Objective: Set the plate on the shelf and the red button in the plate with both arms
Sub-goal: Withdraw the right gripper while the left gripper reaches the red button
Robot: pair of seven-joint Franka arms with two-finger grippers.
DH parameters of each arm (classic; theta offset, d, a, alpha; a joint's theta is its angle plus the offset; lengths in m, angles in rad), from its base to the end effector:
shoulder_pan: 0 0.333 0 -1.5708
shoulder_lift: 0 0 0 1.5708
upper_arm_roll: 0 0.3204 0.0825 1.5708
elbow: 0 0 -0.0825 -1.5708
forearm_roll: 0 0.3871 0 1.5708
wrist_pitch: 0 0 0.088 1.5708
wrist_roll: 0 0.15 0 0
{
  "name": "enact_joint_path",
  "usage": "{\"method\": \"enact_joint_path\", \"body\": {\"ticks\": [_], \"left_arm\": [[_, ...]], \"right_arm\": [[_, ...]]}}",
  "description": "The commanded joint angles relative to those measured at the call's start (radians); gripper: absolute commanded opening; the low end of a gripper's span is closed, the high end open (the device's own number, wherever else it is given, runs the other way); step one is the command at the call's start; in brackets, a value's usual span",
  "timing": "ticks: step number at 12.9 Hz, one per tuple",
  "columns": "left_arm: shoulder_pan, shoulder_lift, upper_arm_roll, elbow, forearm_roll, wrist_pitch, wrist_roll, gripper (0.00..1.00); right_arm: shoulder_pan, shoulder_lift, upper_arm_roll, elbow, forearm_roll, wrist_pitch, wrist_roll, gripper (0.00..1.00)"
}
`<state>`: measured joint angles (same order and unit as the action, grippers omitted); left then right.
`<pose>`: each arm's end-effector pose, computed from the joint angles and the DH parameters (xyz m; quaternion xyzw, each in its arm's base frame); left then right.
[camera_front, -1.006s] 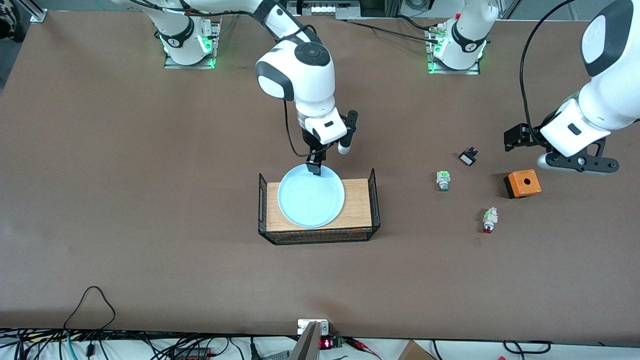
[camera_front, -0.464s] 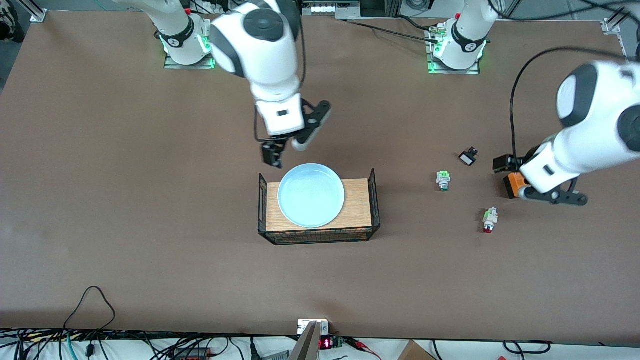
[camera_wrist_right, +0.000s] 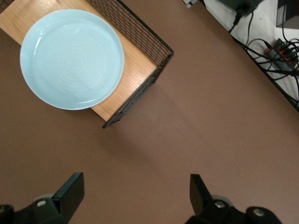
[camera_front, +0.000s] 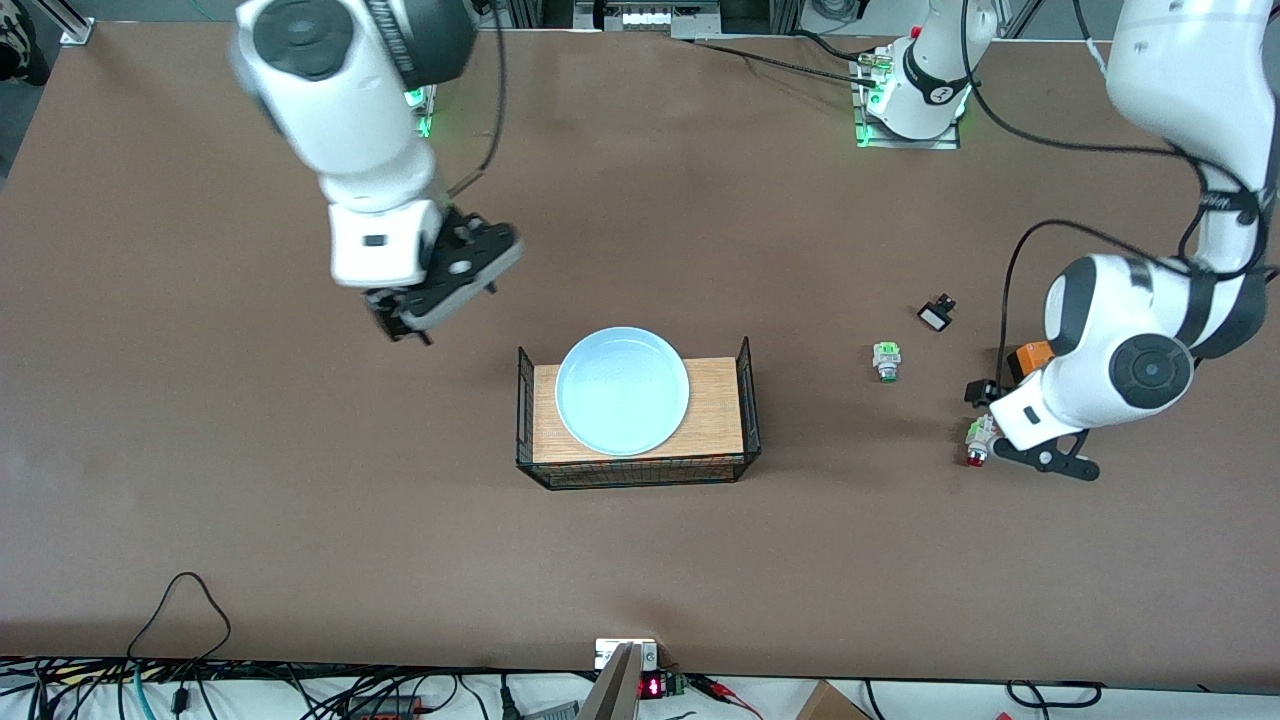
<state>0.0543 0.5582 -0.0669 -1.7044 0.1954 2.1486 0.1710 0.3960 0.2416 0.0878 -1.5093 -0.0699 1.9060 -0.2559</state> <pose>0.6619 0.0094 0.2200 -0.9860 0.1448 0.0601 0.0561 0.5924 0.2965 0.5022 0.9268 0.3666 0.0801 0.0144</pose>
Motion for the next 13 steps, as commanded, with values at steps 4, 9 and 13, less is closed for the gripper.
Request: {"method": "enact_joint_path", "body": {"ticks": [4,9,13], "left_arm": [[0.057,0.103,-0.004,-0.115,0.019,0.388,0.106,0.89],[0.068,0.097,-0.01,-0.116,0.018,0.345,0.131,0.17],[0.067,0.027,-0.05,-0.081,0.012,0.21,0.119,0.14]], "right_arm": [[-0.187,-0.065,0.001,-0.017,0.091,-0.14,0.106,1.0],[-0.236,-0.111,-0.066,-0.028,0.087,-0.284,0.251,1.0],[-0.334,-0.203,-0.057,-0.126,0.093,-0.289,0.287,1.0]]}}
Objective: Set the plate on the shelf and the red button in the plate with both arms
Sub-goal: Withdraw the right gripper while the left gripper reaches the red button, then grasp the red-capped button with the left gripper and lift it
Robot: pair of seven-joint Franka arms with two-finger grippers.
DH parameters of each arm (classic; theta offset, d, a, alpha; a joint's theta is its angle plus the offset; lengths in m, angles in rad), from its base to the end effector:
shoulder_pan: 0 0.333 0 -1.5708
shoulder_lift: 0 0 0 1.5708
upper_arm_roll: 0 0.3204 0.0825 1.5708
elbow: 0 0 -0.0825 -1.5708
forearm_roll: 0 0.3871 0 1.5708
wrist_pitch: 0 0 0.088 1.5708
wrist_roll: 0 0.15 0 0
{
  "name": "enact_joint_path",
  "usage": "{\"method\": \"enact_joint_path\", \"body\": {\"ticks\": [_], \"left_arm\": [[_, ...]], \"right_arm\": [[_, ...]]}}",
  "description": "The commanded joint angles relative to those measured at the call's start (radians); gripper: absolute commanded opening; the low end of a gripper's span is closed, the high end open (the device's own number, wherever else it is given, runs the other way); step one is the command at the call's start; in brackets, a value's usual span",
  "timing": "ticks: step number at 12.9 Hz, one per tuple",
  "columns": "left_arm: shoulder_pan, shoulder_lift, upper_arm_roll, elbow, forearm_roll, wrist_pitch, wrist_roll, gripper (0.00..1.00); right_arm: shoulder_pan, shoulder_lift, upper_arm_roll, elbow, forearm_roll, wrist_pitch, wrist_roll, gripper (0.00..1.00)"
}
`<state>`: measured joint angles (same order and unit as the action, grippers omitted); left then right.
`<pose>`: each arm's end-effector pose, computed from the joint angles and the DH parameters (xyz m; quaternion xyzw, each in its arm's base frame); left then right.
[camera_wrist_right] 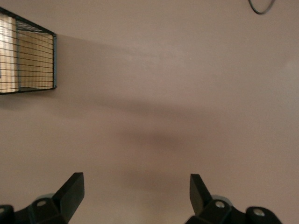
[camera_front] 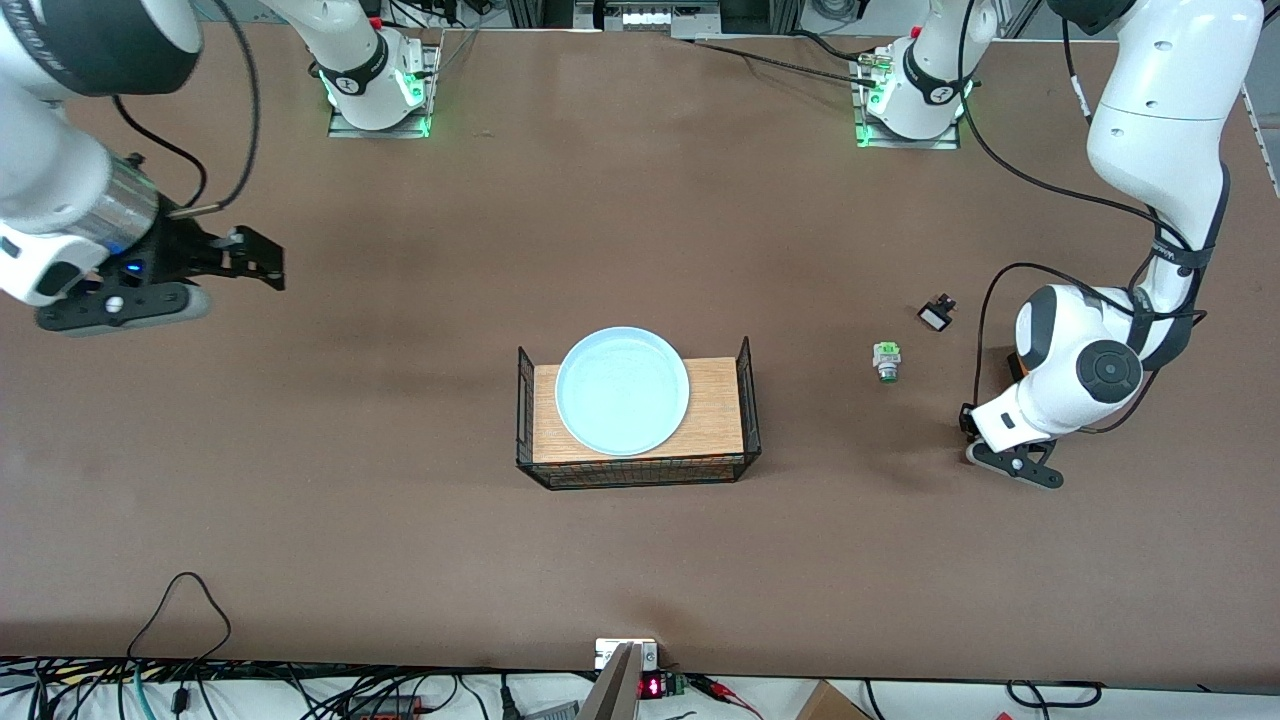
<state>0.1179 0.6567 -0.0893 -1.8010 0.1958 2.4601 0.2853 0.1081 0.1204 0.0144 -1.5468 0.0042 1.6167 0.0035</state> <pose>0.6581 0.0256 0.1403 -0.9805 0.1936 0.0016 0.0348 0.5895 0.0728 0.5318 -0.9979 -0.0593 0.0254 0.0014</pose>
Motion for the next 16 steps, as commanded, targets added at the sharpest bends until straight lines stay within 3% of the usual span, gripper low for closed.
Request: {"method": "enact_joint_path", "body": {"ticks": [1,3,6,8,11,14,16], "left_arm": [[-0.001,-0.101,-0.052,0.058,0.01,-0.186,0.002,0.14],[-0.004,-0.13,-0.104,0.197,0.004,-0.374,-0.006,0.15],[-0.012,-0.135,-0.237,0.453,-0.045,-0.69,-0.147,0.15],[-0.014,-0.135,-0.34,0.529,-0.116,-0.788,-0.28,0.15],[-0.067,-0.117,-0.498,0.593,-0.121,-0.776,-0.401,0.15],[-0.274,-0.066,-0.477,0.655,-0.11,-0.672,-0.633,0.15],[-0.416,0.001,-0.399,0.722,-0.09,-0.597,-0.728,0.15]], "right_arm": [[-0.066,-0.111,0.016,-0.11,0.019,0.0,0.027,1.0],[-0.088,-0.175,0.015,-0.163,0.022,0.002,0.038,1.0],[-0.088,-0.258,0.013,-0.245,0.022,0.015,0.068,1.0],[-0.079,-0.266,0.012,-0.249,0.022,0.015,0.09,1.0],[-0.082,-0.257,0.009,-0.236,0.019,0.012,0.089,1.0],[-0.085,-0.248,0.009,-0.211,0.017,0.005,0.09,1.0],[-0.087,-0.246,0.007,-0.213,0.02,0.012,0.086,1.0]]}}
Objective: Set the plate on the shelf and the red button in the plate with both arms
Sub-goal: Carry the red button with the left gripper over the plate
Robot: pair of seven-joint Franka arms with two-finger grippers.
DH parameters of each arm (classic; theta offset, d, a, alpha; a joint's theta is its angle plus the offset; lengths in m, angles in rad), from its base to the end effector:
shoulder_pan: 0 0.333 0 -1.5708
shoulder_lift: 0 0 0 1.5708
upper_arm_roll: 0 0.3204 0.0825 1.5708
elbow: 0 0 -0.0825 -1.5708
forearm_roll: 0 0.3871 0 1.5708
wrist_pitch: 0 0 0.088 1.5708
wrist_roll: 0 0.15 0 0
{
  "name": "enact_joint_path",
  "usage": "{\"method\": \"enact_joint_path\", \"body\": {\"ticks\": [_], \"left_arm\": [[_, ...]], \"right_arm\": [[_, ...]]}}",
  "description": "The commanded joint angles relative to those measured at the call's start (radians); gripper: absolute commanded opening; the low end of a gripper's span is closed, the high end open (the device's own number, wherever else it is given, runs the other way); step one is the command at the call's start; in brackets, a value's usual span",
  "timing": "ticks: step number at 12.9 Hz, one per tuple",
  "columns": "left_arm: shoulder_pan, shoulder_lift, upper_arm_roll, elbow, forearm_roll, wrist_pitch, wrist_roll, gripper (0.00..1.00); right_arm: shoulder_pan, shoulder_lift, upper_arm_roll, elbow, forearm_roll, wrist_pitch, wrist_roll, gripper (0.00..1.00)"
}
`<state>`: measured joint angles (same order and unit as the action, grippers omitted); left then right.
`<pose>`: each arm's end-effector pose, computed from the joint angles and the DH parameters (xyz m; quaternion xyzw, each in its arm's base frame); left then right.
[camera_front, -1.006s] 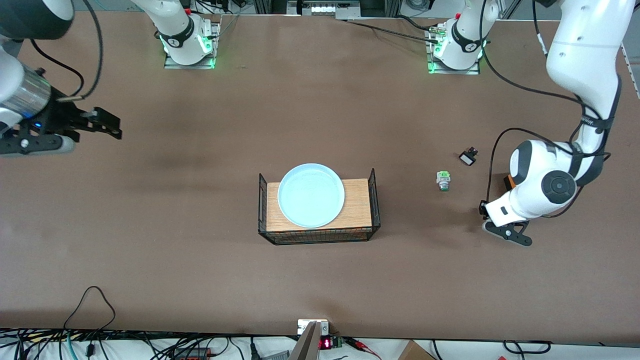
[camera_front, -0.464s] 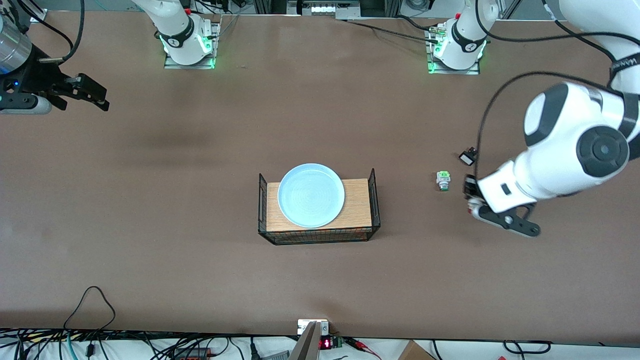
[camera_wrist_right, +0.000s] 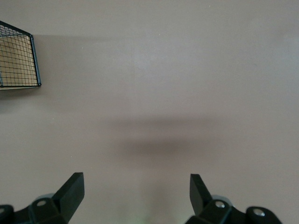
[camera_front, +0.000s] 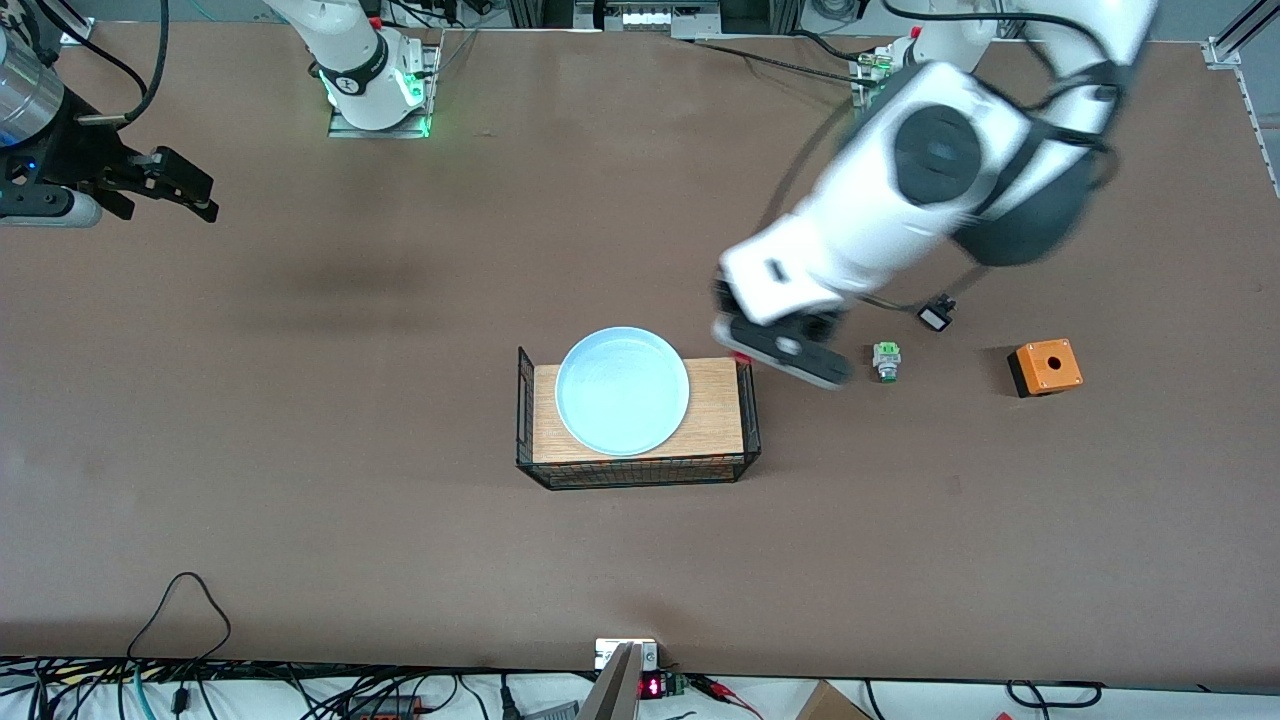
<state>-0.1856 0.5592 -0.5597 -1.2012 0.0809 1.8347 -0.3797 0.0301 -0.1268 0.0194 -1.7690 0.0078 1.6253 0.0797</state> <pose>0.5988 -0.4136 0.4699 0.9817 -0.1426 0.0117 0.1254 0.5181 0.0273 0.5645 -0.9998 0.0154 0.0086 0.0021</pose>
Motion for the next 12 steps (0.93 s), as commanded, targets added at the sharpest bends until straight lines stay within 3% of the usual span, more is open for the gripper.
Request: {"method": "enact_joint_path", "body": {"ticks": [1,3,5,12], "left_arm": [[-0.185,0.128,0.139,0.162,0.029,0.049,-0.067,0.15],[-0.297,0.171,0.26,0.181,0.03,0.113,-0.067,0.15],[-0.333,0.217,0.308,0.181,0.03,0.178,-0.065,0.15],[-0.333,0.304,0.317,0.175,0.031,0.256,-0.058,0.18]], "right_arm": [[-0.009,0.003,0.002,0.011,0.015,0.004,0.009,1.0],[-0.006,0.001,0.004,0.011,0.015,0.005,0.009,1.0],[-0.004,0.001,0.004,0.01,0.015,0.004,0.009,1.0],[-0.006,-0.005,0.004,0.008,0.017,-0.008,0.005,1.0]]}}
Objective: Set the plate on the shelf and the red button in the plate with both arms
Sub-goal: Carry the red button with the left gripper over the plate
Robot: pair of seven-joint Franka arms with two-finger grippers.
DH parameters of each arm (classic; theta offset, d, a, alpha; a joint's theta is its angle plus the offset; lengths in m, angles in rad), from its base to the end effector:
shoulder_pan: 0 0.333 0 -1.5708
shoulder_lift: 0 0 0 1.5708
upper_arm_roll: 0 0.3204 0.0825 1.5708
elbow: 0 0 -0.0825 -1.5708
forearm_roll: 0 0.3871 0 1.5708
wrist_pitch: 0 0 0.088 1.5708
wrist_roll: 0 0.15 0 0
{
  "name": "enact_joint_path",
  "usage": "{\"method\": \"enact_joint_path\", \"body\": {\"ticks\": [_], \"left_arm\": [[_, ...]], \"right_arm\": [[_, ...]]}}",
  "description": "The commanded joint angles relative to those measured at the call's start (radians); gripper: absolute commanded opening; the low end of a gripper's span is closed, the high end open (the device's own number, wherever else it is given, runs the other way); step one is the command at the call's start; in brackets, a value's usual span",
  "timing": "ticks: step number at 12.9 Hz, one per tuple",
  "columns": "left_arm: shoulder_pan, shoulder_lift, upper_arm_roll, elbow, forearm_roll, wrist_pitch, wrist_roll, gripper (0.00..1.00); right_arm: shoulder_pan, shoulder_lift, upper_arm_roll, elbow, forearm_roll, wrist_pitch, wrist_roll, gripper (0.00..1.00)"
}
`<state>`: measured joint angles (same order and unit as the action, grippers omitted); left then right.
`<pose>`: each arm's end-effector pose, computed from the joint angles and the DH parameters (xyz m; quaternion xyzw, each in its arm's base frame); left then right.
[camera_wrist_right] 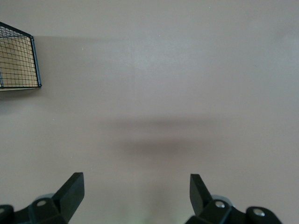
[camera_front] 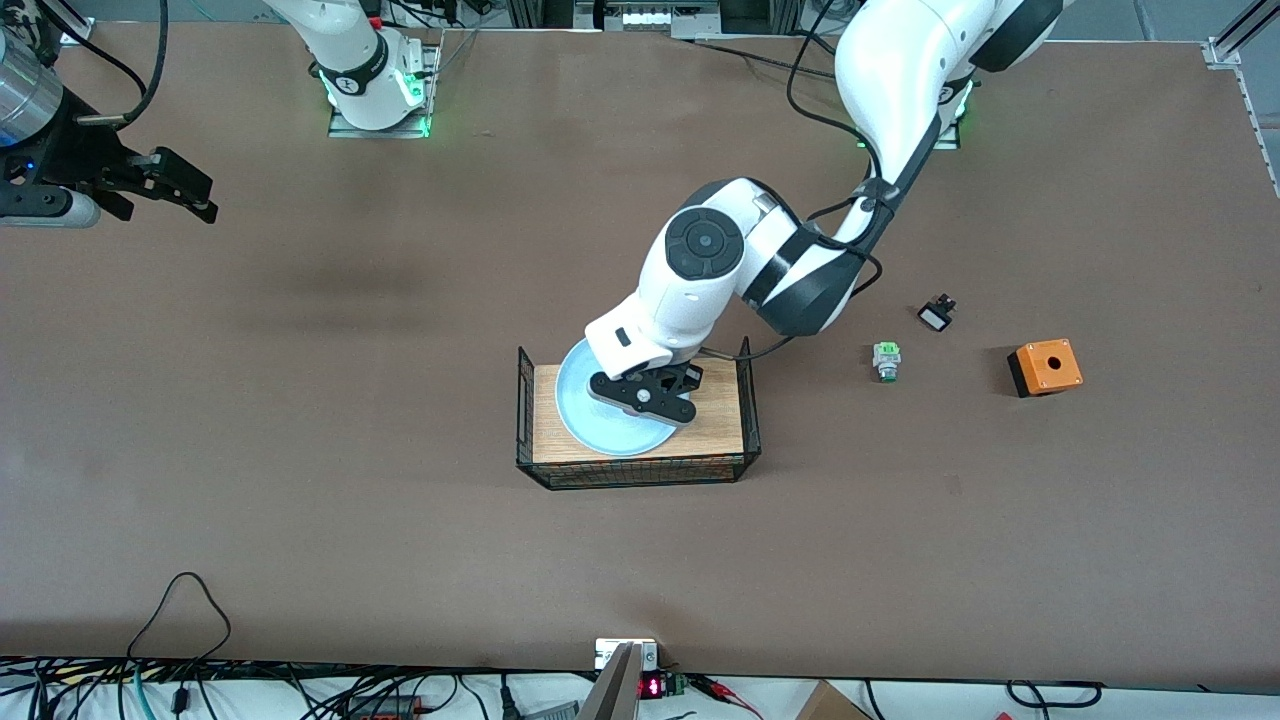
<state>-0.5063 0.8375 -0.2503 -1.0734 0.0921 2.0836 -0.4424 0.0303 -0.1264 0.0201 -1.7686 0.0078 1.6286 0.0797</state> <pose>0.6260 -0.4960 0.3139 0.9862 -0.1256 0.0543 0.0930 0.5187 0.0278 0.5647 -0.9999 0.0150 0.0070 0.0022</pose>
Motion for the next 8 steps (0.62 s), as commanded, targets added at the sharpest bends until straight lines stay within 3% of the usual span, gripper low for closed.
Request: {"method": "enact_joint_path", "body": {"ticks": [1,2,3,6,8], "left_arm": [[-0.011,0.032,0.009,0.047,0.021,0.013,0.007,0.22],[-0.006,0.032,0.011,0.047,0.02,0.018,0.013,0.4],[0.0,0.031,0.012,0.046,0.02,0.019,0.016,0.99],[0.014,-0.027,0.009,0.049,0.021,-0.052,0.013,1.0],[0.041,-0.107,0.008,0.049,0.02,-0.219,0.013,1.0]], "right_arm": [[-0.006,-0.006,0.003,0.011,0.017,-0.01,0.003,1.0],[-0.004,-0.007,0.003,0.011,0.015,-0.01,0.003,1.0],[-0.003,-0.009,0.006,0.011,0.015,-0.013,0.006,1.0],[-0.003,-0.007,0.009,0.009,0.007,-0.027,0.008,1.0],[-0.006,-0.001,0.006,0.011,0.003,-0.018,0.002,1.0]]}}
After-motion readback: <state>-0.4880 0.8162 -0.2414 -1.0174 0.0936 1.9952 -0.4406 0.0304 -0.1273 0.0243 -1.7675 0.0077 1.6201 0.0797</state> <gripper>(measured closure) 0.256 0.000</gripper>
